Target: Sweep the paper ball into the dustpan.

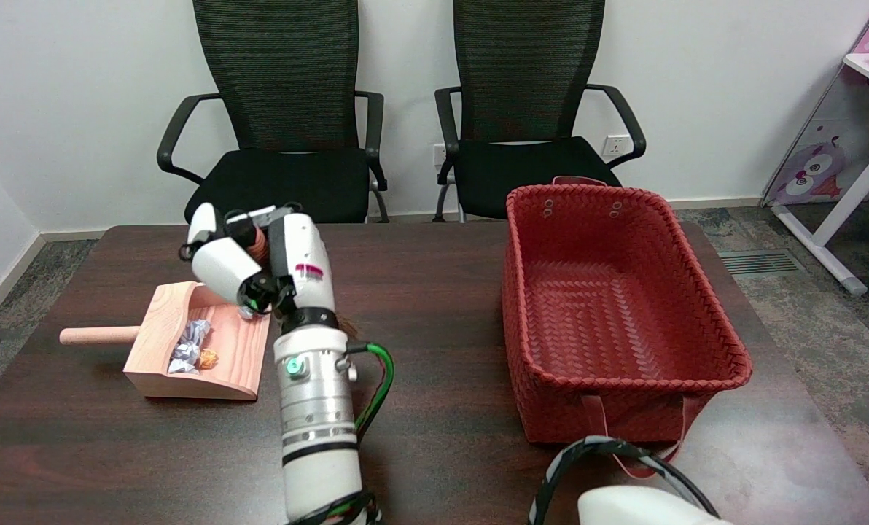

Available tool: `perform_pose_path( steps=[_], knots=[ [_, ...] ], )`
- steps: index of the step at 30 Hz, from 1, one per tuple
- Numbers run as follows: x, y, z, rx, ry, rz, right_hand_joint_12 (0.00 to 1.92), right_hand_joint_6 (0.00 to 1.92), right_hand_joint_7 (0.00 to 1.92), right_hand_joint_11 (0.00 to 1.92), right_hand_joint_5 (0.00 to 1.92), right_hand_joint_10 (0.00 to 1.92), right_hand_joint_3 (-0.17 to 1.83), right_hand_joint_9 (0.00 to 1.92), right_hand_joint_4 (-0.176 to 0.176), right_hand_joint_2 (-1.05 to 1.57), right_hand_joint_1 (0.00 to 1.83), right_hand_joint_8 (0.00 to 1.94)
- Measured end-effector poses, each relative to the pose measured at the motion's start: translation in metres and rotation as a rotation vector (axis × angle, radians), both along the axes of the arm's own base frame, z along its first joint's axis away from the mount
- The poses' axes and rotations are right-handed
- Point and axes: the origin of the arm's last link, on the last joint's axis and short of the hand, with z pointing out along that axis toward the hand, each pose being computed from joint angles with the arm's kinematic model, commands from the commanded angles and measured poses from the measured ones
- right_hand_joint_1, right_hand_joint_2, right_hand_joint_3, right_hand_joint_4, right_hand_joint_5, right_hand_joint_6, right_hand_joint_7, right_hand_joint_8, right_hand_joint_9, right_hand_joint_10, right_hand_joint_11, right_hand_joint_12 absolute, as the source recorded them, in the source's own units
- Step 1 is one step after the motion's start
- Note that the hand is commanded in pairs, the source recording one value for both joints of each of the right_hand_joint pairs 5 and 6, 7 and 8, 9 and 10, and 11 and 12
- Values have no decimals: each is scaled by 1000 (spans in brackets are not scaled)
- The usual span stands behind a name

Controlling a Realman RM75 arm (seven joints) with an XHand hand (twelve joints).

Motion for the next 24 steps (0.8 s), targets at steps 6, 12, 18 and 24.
perform_pose_path(
  steps=[6,12,18,24],
  knots=[
    [-6,14,-7,-36,54,-35,1920,1920,1920,1920,1920,1920,1803,1920,61,1571,777,1920],
    [-13,25,-11,-68,104,-63,1920,1920,1920,1920,1920,1920,1833,1920,61,1571,774,1920],
    [-20,28,-16,-77,157,-77,1920,1920,1920,1920,1920,1920,1833,1920,58,1571,765,1920],
    [-22,22,-23,-43,184,-76,1920,1920,1920,1920,1920,1920,1833,1920,57,1571,755,1920]
  ],
)
